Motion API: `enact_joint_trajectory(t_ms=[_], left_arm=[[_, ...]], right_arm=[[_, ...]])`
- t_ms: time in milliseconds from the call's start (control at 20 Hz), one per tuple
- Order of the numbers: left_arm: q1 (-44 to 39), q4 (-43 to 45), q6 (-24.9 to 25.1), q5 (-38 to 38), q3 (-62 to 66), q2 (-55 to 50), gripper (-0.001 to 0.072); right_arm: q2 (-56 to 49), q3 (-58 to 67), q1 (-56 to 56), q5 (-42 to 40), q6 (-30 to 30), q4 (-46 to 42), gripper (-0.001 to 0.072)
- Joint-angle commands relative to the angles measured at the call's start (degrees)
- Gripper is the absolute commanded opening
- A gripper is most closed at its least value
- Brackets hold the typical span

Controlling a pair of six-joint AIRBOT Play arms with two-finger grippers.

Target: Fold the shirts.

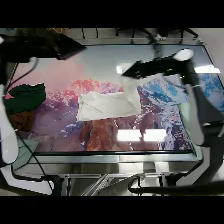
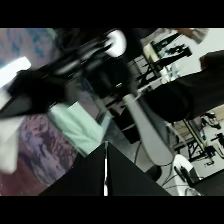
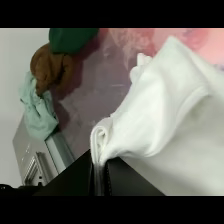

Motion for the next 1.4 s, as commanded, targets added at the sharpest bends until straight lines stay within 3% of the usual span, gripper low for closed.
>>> enact_joint_trajectory(t_ms=[0, 150, 200, 250, 300, 400, 450, 550, 650, 750, 800, 850, 950, 1100, 1350], left_arm=[[7.93, -8.96, 5.88, -2.27, -4.98, 8.26, 0.0021], [10.45, -9.16, 10.71, -1.73, -9.51, 12.41, 0.0021], [10.43, -9.66, 11.56, -1.7, -11.1, 13.11, 0.0021], [10.4, -9.68, 11.58, -1.7, -12.5, 13.6, 0.0021], [10.1, -9.68, 11.65, -1.77, -13.88, 13.94, 0.0021], [9.4, -9.66, 11.65, -2.14, -15.89, 13.92, 0.0021], [9.31, -9.7, 11.65, -2.32, -16.5, 13.92, 0.0021], [9.01, -9.99, 11.67, -2.6, -17.0, 13.92, 0.0021], [9.01, -10.08, 11.65, -3.58, -16.96, 13.94, 0.0021], [9.01, -10.08, 11.65, -4.39, -16.96, 13.94, 0.0021], [9.01, -10.08, 11.63, -4.59, -16.96, 13.94, 0.0021], [9.01, -10.08, 11.61, -4.7, -16.96, 13.94, 0.0021], [9.01, -10.08, 11.52, -4.74, -16.96, 13.94, 0.0021], [9.01, -10.08, 11.43, -4.76, -16.96, 13.94, 0.0021], [9.01, -10.05, 11.43, -5.86, -16.96, 13.94, 0.0021]], right_arm=[[-8.28, 0.0, 18.62, -21.44, -4.98, 1.64, 0.0019], [-17.33, 0.0, 32.37, -47.25, -24.37, 9.05, 0.0031], [-20.15, 0.0, 35.34, -54.84, -28.63, 10.69, 0.0202], [-22.03, 0.0, 37.03, -59.43, -29.53, 11.04, 0.0451], [-22.8, 0.0, 37.44, -59.6, -29.53, 10.95, 0.0546], [-21.44, 0.02, 35.65, -54.12, -29.51, 10.84, 0.0519], [-19.65, 0.02, 33.7, -50.56, -29.16, 10.86, 0.0472], [-15.28, 0.0, 28.2, -41.53, -26.82, 9.51, 0.0473], [-10.84, 0.0, 21.09, -31.82, -18.34, 1.92, 0.0474], [-7.48, 0.0, 13.51, -21.81, -4.63, -10.71, 0.0488], [-6.45, 0.0, 9.55, -16.0, 1.51, -16.98, 0.0602], [-6.05, 0.0, 5.97, -10.12, 6.91, -22.08, 0.0669], [-6.69, -0.02, 0.79, -0.76, 12.57, -28.57, 0.0668], [-10.14, -0.07, -1.68, 4.83, 13.64, -31.39, 0.0669], [-15.5, -0.07, 0.68, 4.37, 12.87, -29.57, 0.0668]])
